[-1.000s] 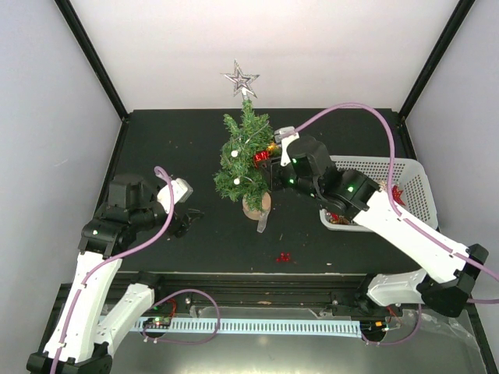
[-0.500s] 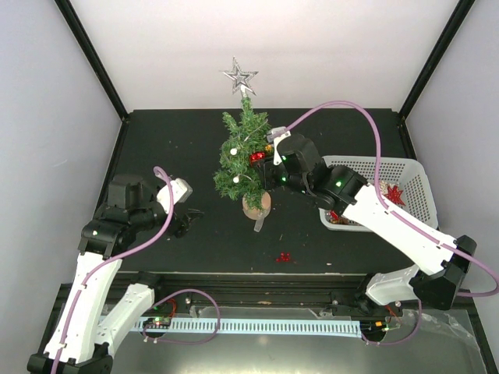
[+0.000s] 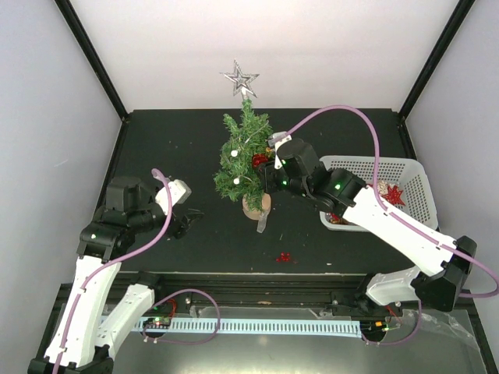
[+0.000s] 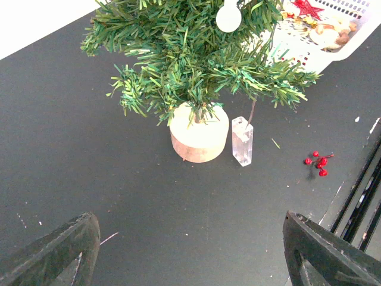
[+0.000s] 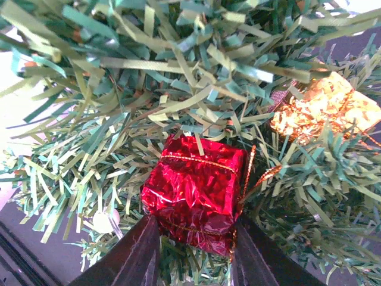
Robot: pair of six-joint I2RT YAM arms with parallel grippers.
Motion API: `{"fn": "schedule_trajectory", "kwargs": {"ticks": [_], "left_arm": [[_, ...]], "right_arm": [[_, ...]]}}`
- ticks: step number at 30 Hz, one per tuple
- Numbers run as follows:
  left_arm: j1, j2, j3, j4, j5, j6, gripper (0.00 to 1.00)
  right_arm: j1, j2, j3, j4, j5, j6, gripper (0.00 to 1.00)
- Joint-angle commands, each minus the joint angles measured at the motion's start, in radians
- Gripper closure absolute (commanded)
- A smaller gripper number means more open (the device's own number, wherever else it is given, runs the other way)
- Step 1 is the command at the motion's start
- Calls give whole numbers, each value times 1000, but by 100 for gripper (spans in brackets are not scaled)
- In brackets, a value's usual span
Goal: Decorate the small christmas tree
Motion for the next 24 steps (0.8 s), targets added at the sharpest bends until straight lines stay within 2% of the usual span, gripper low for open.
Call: {"fn": "schedule_trajectory", "kwargs": {"ticks": [1,10,15,24], "left_arm": [[10,-16,-2,22,17,-11,16],[16,-24,-6,27,20,-11,16],[15,-22,-6,27,24,-10,16],[20,-30,-6,26,23,-10,15]], "right_arm": [[-2,-34,-11,10,22,10,64],[-3,-68,-8,1,26,6,48],[-3,-86,-16,1,28,9,46],[-3,-90,-42,20,29,10,64]]}}
